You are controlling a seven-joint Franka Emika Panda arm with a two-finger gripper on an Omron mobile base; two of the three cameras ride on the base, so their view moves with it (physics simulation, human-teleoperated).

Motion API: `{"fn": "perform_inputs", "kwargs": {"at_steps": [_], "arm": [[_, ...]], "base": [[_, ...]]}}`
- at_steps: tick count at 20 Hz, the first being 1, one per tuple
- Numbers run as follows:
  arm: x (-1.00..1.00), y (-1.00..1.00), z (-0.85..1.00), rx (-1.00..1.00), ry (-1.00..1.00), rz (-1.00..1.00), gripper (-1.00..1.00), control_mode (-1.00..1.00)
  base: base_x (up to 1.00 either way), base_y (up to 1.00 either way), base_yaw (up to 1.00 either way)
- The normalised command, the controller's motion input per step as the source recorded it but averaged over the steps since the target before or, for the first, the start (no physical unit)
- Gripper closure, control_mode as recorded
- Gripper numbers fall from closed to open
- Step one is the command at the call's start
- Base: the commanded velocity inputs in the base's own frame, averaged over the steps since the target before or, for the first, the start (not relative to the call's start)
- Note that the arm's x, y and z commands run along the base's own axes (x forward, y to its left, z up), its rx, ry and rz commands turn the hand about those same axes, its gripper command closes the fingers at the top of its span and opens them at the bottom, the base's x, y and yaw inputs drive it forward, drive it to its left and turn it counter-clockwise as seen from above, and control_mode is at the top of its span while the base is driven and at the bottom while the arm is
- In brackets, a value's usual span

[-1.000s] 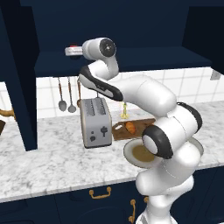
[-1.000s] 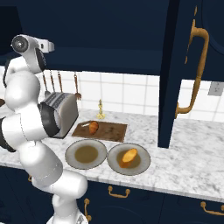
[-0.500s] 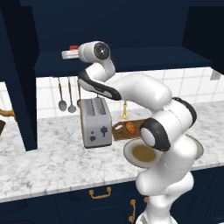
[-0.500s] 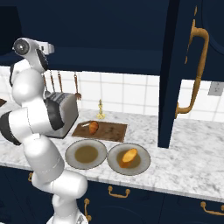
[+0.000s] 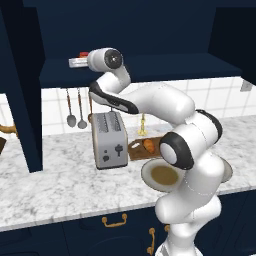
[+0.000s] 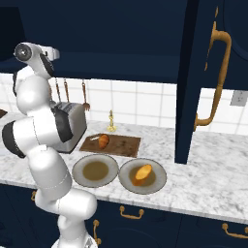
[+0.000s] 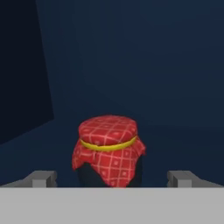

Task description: From the different types of pastries on the counter, select a croissant and place it on the cutting board. Then retrieve a jar of jam from the cabinet and place it alongside the croissant on the cutting board.

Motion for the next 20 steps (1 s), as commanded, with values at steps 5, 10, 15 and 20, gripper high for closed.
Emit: {"fn": "perform_inputs", "kwargs": {"at_steps": [5,10,15,20], "arm": [[0.21,0.08,0.0,0.0,0.0,0.0,-1.0,-1.0],[0.12,0.23,0.0,0.0,0.0,0.0,-1.0,-1.0],[0.18,0.0,0.0,0.0,0.0,0.0,-1.0,-1.0],[0.07,0.0,-0.1,0.0,0.0,0.0,-1.0,-1.0]], "base": [[0.0,0.0,0.0],[0.0,0.0,0.0],[0.0,0.0,0.0],[0.0,0.0,0.0]]}}
